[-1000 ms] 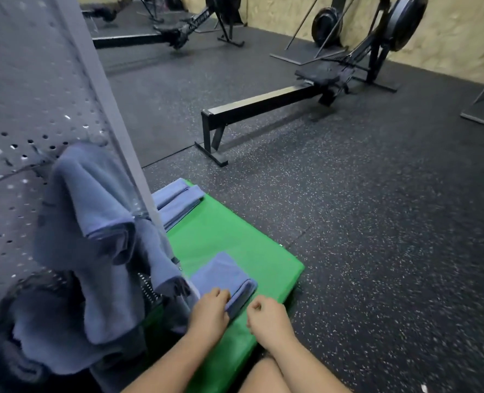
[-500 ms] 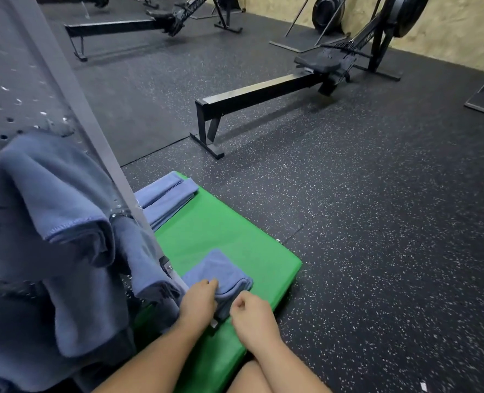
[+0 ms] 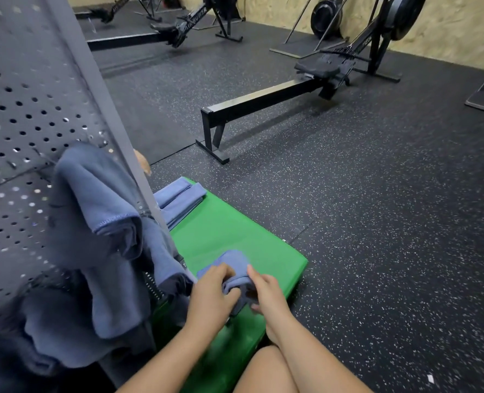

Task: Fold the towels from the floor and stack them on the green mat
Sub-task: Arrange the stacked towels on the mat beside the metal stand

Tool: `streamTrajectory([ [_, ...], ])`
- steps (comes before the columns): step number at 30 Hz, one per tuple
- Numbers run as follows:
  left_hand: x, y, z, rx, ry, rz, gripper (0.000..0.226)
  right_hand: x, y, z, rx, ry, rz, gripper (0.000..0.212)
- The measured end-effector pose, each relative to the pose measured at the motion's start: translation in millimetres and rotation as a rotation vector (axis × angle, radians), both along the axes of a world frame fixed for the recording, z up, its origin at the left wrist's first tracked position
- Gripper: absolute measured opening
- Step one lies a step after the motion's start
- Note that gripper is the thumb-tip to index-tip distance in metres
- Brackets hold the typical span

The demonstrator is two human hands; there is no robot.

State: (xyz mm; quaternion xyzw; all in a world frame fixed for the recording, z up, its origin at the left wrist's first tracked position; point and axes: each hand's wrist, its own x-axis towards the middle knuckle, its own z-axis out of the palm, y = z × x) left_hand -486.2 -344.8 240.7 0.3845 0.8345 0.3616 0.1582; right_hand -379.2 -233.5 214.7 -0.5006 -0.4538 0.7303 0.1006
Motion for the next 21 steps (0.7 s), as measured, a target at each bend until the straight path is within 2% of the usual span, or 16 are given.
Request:
streamTrajectory([
  [5,18,-27,20,-0.025,0.112,-0.137,0.022,16,5,20,-0.113,0.137,-0.132,0.025],
  [9,25,-54,29,0.015,0.112,-0.228,0.028,25,0,56,0.011,0.219,-0.132,0.041],
  [13,32,-75,57,0.138,-0.101,-0.158,0.025,37,-10,105,0.153,0.282,-0.011,0.037],
  [17,27,-84,90,0.274,-0.364,0.035,0.042,55,-27,158,0.293,0.321,0.140,0.036],
  [21,24,-85,114,0.347,-0.473,0.103,0.032,74,-43,192,0.400,0.339,0.289,0.038],
])
